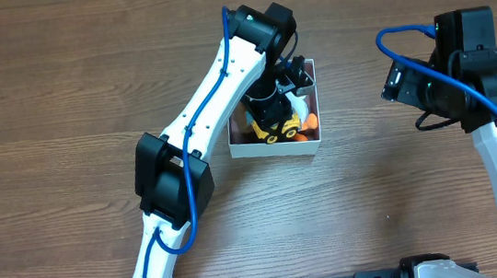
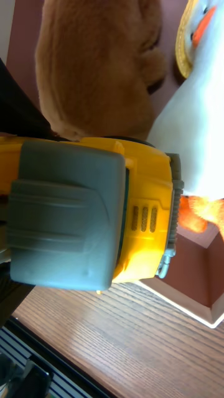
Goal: Pack container
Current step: 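Lower the yellow truck into the box and open the left gripper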
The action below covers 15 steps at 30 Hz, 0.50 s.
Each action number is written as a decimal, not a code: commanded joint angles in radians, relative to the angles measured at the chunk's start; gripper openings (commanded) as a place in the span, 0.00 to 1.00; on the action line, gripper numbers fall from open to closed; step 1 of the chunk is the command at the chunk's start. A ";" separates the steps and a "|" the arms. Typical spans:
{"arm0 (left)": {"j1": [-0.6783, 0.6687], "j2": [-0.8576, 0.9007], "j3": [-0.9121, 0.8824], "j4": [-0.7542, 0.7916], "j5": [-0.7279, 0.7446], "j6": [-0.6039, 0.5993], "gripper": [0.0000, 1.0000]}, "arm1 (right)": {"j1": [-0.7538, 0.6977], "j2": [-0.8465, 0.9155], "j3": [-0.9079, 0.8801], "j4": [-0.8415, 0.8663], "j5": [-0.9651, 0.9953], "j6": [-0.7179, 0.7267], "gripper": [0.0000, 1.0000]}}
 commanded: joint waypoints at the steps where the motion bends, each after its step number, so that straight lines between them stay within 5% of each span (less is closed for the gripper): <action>1: -0.007 0.013 0.030 0.049 0.032 -0.009 0.33 | -0.006 -0.004 0.000 0.003 0.003 -0.001 0.87; 15: -0.010 0.014 -0.017 0.103 -0.012 -0.006 0.26 | -0.006 -0.004 0.000 -0.006 0.006 -0.023 0.87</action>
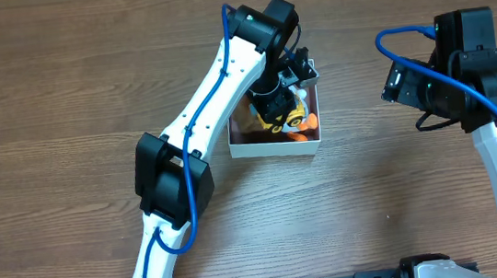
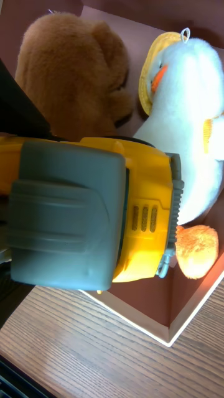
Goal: Pack container
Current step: 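Lower the yellow truck into the box and open the left gripper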
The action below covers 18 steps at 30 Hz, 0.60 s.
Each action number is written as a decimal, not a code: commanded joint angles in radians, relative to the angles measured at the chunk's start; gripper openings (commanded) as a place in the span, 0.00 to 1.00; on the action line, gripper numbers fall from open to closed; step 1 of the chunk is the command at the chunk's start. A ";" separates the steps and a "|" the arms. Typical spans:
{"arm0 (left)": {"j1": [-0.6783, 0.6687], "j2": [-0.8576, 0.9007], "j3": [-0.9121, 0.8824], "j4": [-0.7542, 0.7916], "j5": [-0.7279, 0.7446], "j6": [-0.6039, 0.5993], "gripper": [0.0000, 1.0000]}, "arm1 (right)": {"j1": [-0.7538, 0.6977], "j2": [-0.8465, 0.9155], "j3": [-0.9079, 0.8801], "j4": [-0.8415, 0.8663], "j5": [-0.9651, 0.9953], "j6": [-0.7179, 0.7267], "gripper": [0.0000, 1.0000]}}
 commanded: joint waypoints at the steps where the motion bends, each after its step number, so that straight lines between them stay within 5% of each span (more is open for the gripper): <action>1: -0.010 0.014 -0.031 0.009 0.001 -0.006 0.26 | -0.006 -0.004 0.000 0.000 0.006 -0.011 0.87; 6: -0.011 0.014 -0.077 0.024 -0.019 -0.011 0.45 | -0.006 -0.004 0.000 -0.001 0.006 -0.011 0.87; 11: -0.011 0.014 -0.055 0.011 -0.033 -0.028 0.50 | -0.006 -0.004 0.000 0.000 0.006 -0.014 0.87; 12: -0.011 0.014 -0.045 0.003 -0.033 -0.034 0.59 | -0.006 -0.004 0.000 0.000 0.006 -0.014 0.87; 13: -0.011 0.014 -0.031 -0.011 -0.031 -0.034 0.87 | -0.006 -0.004 0.000 0.000 0.006 -0.014 0.87; 14: -0.011 0.014 -0.013 -0.030 -0.029 -0.033 1.00 | -0.006 -0.004 0.000 0.000 0.006 -0.014 0.87; 18: -0.011 0.014 0.023 -0.064 -0.029 -0.034 1.00 | -0.006 -0.004 0.000 0.000 0.006 -0.014 0.87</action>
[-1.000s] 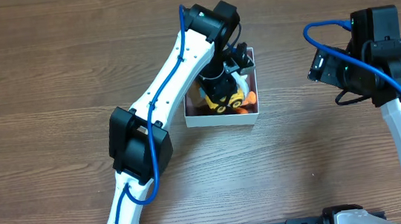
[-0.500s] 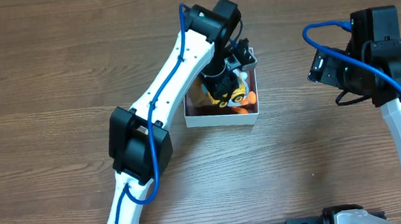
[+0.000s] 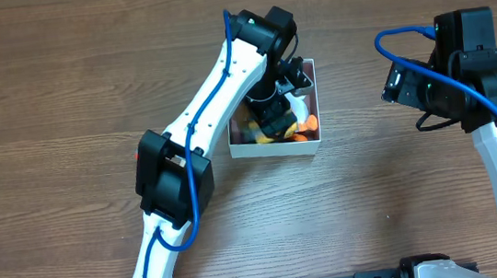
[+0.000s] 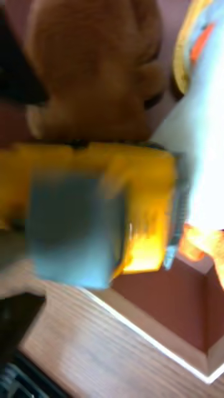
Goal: Pack container
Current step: 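Lower the yellow truck into the box and open the left gripper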
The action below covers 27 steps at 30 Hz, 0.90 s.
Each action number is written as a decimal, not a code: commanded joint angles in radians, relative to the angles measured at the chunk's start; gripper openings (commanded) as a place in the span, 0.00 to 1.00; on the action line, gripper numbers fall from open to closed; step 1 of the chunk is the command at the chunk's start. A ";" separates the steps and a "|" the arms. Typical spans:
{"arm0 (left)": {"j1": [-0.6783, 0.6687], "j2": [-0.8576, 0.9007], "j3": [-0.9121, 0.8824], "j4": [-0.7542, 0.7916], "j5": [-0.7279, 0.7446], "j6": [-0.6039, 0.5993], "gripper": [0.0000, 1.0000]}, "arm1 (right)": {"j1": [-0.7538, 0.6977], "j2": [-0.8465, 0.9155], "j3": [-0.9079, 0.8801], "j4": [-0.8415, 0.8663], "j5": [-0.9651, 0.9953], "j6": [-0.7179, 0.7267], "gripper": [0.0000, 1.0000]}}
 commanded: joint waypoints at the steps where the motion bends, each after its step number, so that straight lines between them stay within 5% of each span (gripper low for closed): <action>1: -0.011 0.009 0.064 -0.023 0.002 -0.009 1.00 | -0.006 -0.004 0.000 0.000 0.006 -0.004 0.87; 14: -0.014 -0.011 0.072 -0.103 0.028 -0.077 0.97 | -0.006 -0.004 0.000 0.003 0.006 -0.004 0.87; 17: -0.014 -0.012 0.072 -0.109 0.059 -0.077 0.84 | -0.006 -0.004 0.000 0.005 0.006 -0.004 0.87; 22: -0.014 -0.012 0.072 -0.088 0.085 -0.074 0.26 | -0.006 -0.004 0.000 0.004 0.006 -0.004 0.87; 25: -0.014 -0.012 0.072 -0.081 0.085 -0.074 0.07 | -0.006 -0.004 0.000 0.004 0.006 -0.004 0.87; 27: -0.014 -0.012 0.072 -0.071 0.085 -0.073 0.04 | -0.006 -0.004 0.000 0.005 0.006 -0.004 0.87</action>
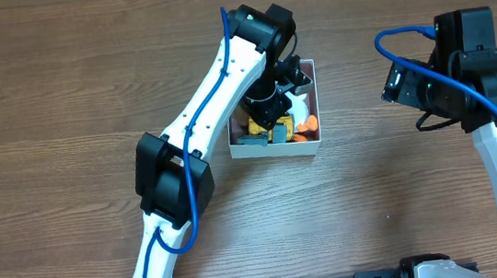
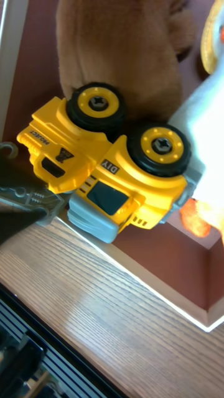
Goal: Pack container
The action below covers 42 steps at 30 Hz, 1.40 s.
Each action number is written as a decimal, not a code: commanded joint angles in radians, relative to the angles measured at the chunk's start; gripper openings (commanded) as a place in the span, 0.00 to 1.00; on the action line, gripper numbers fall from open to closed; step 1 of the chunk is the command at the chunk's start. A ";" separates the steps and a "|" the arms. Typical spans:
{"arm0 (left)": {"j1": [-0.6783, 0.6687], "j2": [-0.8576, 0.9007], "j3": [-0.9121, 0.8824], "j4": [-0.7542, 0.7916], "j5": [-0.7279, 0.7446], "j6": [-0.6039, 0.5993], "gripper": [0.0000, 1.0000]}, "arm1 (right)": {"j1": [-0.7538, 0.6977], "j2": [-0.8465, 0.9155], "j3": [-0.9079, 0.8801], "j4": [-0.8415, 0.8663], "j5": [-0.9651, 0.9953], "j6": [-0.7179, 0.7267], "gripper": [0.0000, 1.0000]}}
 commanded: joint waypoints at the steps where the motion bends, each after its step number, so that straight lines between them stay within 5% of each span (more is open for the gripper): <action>1: -0.014 -0.012 0.027 0.023 0.030 0.003 0.04 | -0.006 -0.004 0.000 0.004 0.006 -0.004 0.87; 14: -0.013 -0.012 -0.317 0.362 0.026 -0.014 0.05 | -0.006 -0.004 0.000 -0.008 0.006 -0.004 0.87; 21: -0.014 -0.012 -0.338 0.386 0.021 -0.038 0.09 | -0.006 -0.004 0.000 -0.009 0.006 -0.004 0.87; 23: -0.014 -0.016 -0.290 0.369 0.022 -0.067 0.22 | -0.006 -0.004 0.000 -0.012 0.006 -0.004 0.87; 27: -0.014 -0.034 -0.165 0.302 0.021 -0.082 0.33 | -0.006 -0.004 0.000 -0.017 0.006 -0.009 0.87; 29: -0.013 -0.046 -0.089 0.260 0.023 -0.088 1.00 | -0.006 -0.004 0.000 -0.019 0.006 -0.009 0.87; 34: -0.013 -0.080 0.113 0.100 0.033 -0.087 1.00 | -0.006 -0.004 0.000 -0.020 0.006 -0.009 0.87; 35: -0.013 -0.086 0.140 0.066 0.026 -0.087 0.96 | -0.006 -0.004 0.000 -0.020 0.006 -0.009 0.87; 39: -0.003 -0.116 0.201 -0.044 -0.031 -0.169 0.15 | -0.006 -0.004 0.000 -0.021 0.006 -0.008 0.87; 40: 0.001 -0.126 0.197 -0.043 -0.061 -0.233 0.04 | -0.006 -0.004 0.000 -0.021 0.006 -0.008 0.87; 42: 0.007 -0.130 0.195 -0.044 -0.107 -0.309 0.04 | -0.006 -0.004 0.000 -0.024 0.006 -0.008 0.87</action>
